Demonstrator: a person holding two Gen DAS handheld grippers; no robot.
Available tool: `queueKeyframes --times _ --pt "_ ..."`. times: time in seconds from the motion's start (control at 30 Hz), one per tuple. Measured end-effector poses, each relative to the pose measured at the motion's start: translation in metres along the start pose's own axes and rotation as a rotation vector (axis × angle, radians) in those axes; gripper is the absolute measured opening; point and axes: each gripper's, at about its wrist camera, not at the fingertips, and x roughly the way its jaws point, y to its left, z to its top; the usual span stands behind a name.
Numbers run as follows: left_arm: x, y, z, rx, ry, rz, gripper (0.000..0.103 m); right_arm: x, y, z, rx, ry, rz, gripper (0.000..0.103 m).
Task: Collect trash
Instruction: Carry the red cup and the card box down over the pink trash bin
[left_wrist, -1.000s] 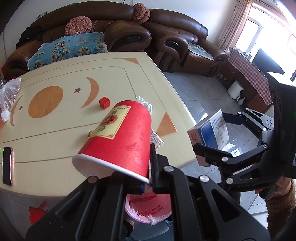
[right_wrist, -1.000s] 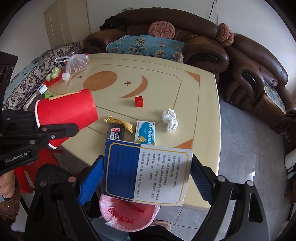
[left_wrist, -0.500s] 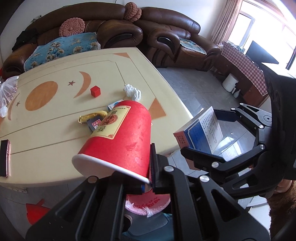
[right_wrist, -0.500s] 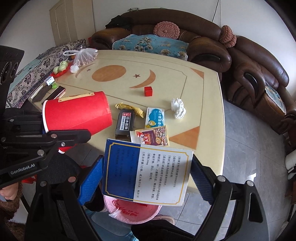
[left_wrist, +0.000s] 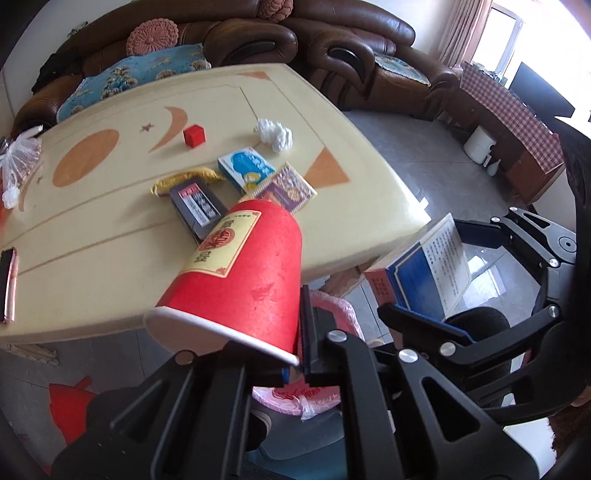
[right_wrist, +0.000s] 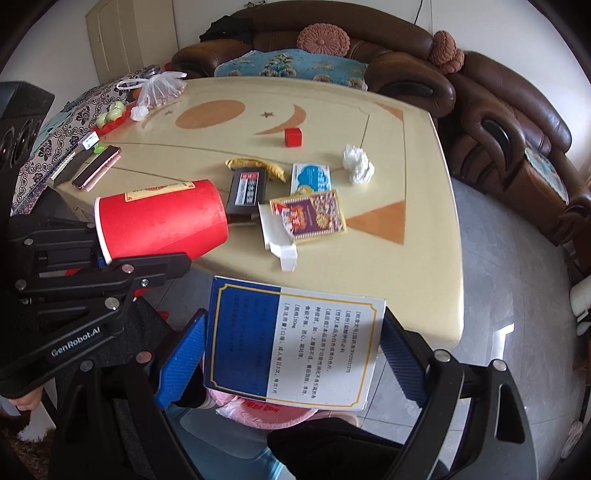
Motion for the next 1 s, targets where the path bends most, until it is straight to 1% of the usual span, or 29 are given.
queueKeyframes --times 0.07,0.13,0.27,0.47,0.53,0.63,0.7,0.83,1.0 --pt "0.006 -0.002 -0.008 0.005 0.011 -0.001 0.006 0.006 -0.001 -0.008 0.01 0.008 -0.001 0.087" --pt "0.012 -0.004 -0.017 0.0 0.031 -0.02 0.006 0.012 -0.003 -0.016 0.027 0.016 0.0 0.087" --pt "0.023 -0.005 -0.034 0.0 0.053 -0.028 0.006 0.024 -0.006 -0.03 0.037 0.034 -0.021 0.087" --pt "0.052 0.004 -0.059 -0.047 0.117 -0.044 0.006 0.049 -0.012 -0.051 0.065 0.069 -0.046 0.087" --pt "0.065 0.006 -0.067 -0.074 0.151 -0.067 0.006 0.058 -0.013 -0.057 0.076 0.078 -0.05 0.087" --pt "0.077 0.006 -0.076 -0.077 0.163 -0.073 0.006 0.072 -0.012 -0.065 0.088 0.097 -0.039 0.087" --pt "0.085 0.005 -0.081 -0.077 0.172 -0.07 0.006 0.081 -0.011 -0.069 0.092 0.104 -0.044 0.087" --pt "0.105 0.007 -0.09 -0.089 0.216 -0.057 0.006 0.101 -0.012 -0.078 0.104 0.122 -0.057 0.087" --pt "0.131 0.012 -0.095 -0.11 0.244 -0.042 0.006 0.126 -0.015 -0.086 0.132 0.148 -0.066 0.087"
